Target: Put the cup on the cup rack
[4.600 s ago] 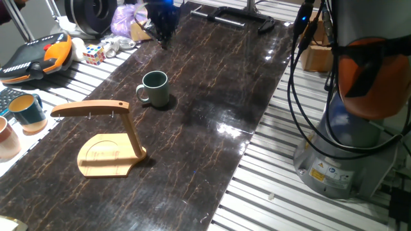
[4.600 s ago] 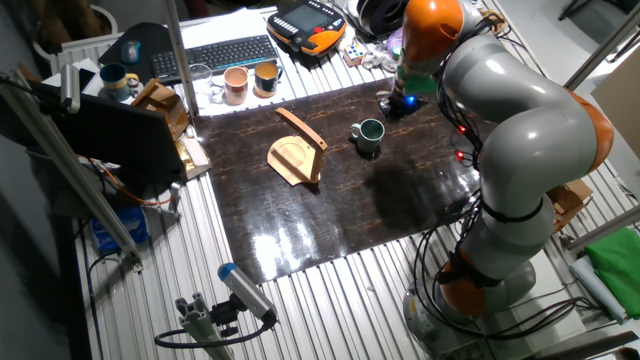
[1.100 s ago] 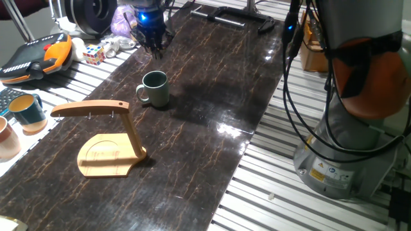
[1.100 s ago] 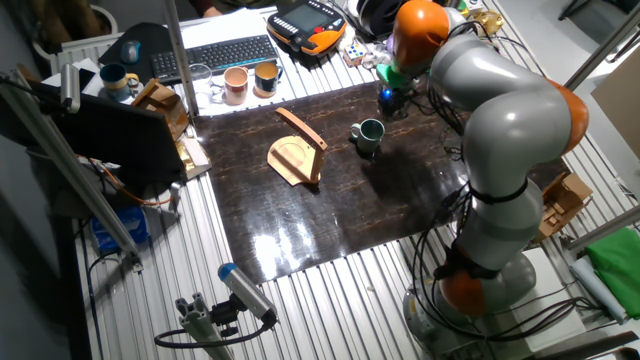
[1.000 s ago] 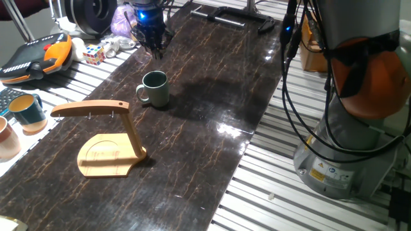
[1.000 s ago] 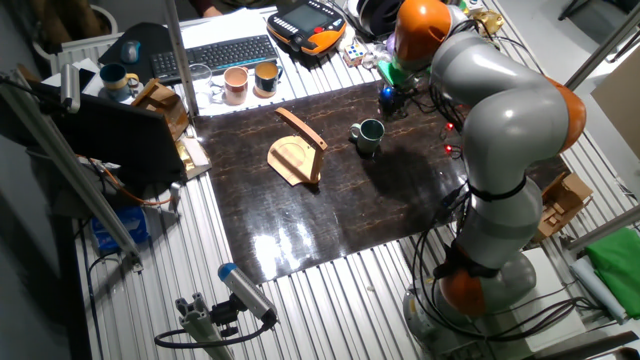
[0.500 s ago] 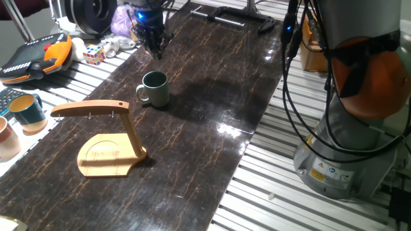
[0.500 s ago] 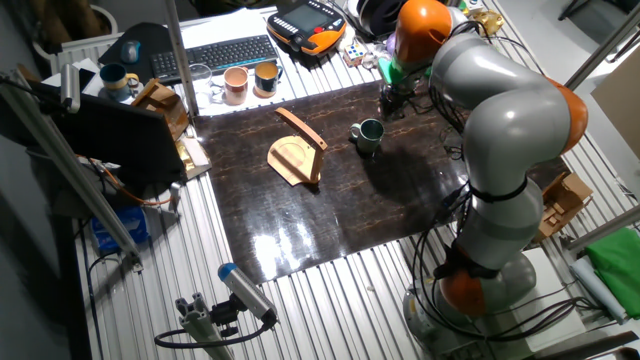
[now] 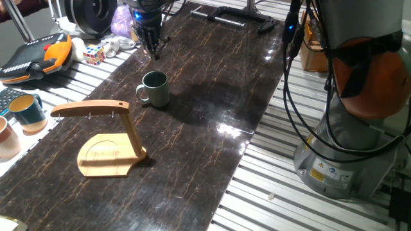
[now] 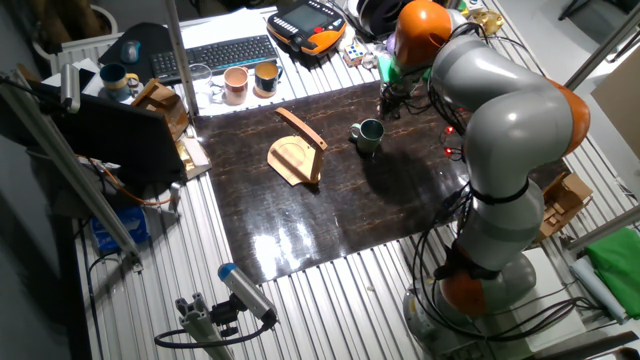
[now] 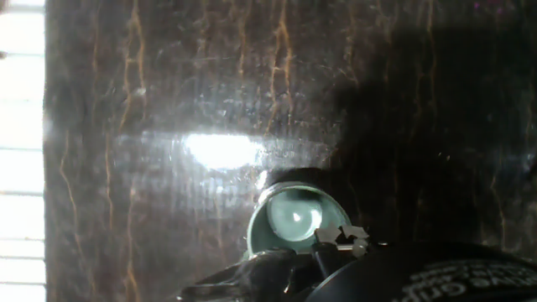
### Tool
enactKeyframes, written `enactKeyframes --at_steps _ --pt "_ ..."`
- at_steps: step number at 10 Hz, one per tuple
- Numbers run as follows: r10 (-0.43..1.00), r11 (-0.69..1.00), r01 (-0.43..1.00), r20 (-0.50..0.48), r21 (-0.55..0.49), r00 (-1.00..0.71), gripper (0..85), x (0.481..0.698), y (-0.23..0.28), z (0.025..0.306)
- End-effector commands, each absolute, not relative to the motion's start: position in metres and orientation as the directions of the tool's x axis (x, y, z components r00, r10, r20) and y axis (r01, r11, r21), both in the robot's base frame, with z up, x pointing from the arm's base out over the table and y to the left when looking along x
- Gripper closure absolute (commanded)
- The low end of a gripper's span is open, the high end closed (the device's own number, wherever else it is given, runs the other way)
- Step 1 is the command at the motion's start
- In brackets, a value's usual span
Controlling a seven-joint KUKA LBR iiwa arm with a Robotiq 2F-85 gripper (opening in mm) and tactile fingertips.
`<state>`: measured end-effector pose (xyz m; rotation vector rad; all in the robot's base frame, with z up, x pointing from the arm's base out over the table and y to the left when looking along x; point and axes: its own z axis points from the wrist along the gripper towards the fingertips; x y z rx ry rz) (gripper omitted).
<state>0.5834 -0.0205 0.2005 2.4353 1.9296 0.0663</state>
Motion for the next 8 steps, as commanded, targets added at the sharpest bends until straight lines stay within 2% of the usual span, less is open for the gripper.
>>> enactKeyframes --at_steps 1,5,8 --pt "0.898 -0.441 0.897 0.023 0.039 0.440 84.3 0.585 -0.020 0.199" --pt "0.866 -0.499 0.866 0.036 0.006 0.499 84.3 0.593 -0.025 0.188" --pt "0.815 -0.579 0.815 -0.034 0.019 0.579 84.3 0.598 -0.027 0.182"
